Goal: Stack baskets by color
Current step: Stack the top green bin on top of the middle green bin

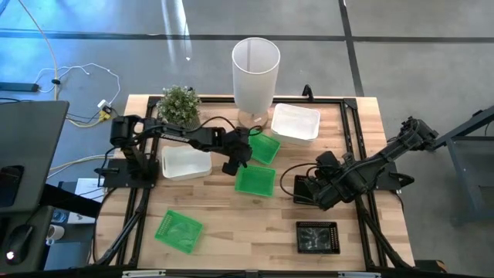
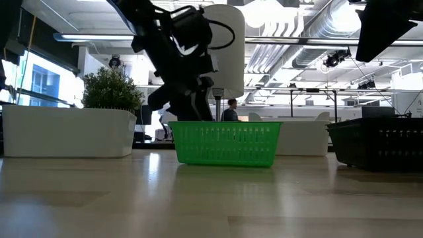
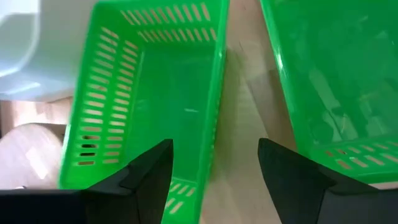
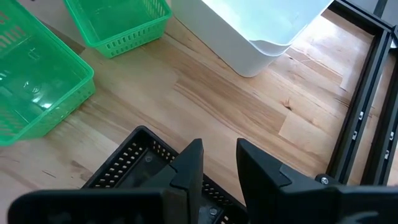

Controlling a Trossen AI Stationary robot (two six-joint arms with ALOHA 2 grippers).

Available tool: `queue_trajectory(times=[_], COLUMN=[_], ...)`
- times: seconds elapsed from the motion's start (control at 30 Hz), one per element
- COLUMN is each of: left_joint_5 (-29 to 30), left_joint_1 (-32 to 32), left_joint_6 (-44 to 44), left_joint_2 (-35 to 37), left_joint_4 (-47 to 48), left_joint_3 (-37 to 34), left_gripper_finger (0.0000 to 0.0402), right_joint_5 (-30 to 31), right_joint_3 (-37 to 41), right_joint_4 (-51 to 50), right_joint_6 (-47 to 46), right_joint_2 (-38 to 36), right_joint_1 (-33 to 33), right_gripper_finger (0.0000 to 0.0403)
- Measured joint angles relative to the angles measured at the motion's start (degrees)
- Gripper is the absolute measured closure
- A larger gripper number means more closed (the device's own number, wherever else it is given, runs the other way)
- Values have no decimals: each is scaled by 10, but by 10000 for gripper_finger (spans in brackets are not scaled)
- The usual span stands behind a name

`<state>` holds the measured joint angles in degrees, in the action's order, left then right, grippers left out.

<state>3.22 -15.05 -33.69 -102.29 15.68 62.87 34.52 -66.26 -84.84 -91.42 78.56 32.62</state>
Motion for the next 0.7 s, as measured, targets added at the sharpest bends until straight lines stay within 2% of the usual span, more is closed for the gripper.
queue_trajectory(times=[0.27, 0.7], left_joint_5=[-1, -15], left_joint_1=[-11, -26], left_joint_6=[5, 20], left_joint_2=[-17, -23], left_joint_4=[-2, -1], left_joint_3=[0, 0], left_gripper_finger=[191, 283], right_joint_5=[0, -2], right_joint_3=[0, 0], right_joint_4=[7, 13], right_joint_6=[0, 0], right_joint_2=[0, 0], right_joint_1=[0, 0], right_gripper_finger=[320, 320])
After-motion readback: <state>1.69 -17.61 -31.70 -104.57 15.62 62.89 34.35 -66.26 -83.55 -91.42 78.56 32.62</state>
